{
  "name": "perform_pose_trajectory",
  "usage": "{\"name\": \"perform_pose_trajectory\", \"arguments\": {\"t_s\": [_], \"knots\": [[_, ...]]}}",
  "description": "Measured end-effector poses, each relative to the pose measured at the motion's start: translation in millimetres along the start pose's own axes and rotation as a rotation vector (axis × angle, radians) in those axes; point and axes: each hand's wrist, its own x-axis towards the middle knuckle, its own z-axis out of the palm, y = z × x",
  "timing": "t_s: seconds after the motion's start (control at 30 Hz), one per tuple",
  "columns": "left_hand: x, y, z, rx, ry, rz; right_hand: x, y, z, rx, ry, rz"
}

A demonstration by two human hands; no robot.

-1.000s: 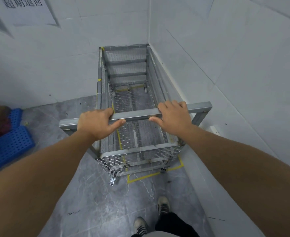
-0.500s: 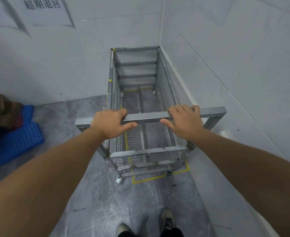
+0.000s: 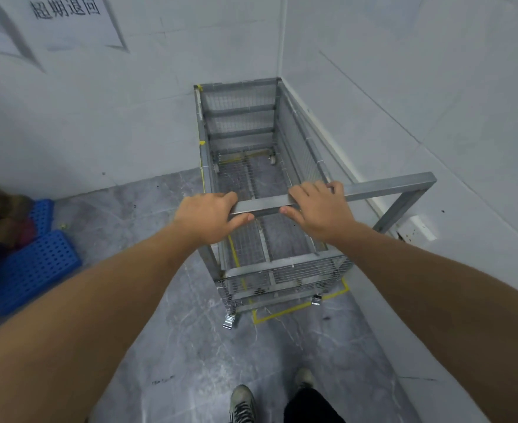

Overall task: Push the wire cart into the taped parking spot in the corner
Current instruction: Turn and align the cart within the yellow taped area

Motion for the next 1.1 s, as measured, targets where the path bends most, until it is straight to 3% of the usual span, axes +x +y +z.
{"name": "perform_pose_trajectory", "arguments": {"t_s": [0.5, 1.1], "knots": [[0, -2, 1, 0.075, 0.024, -0.014, 0, -3, 12, -0.065, 0.207, -0.007], [-2, 6, -6, 0.077, 0.034, -0.052, 2, -3, 7, -0.096, 0.155, -0.024]]}}
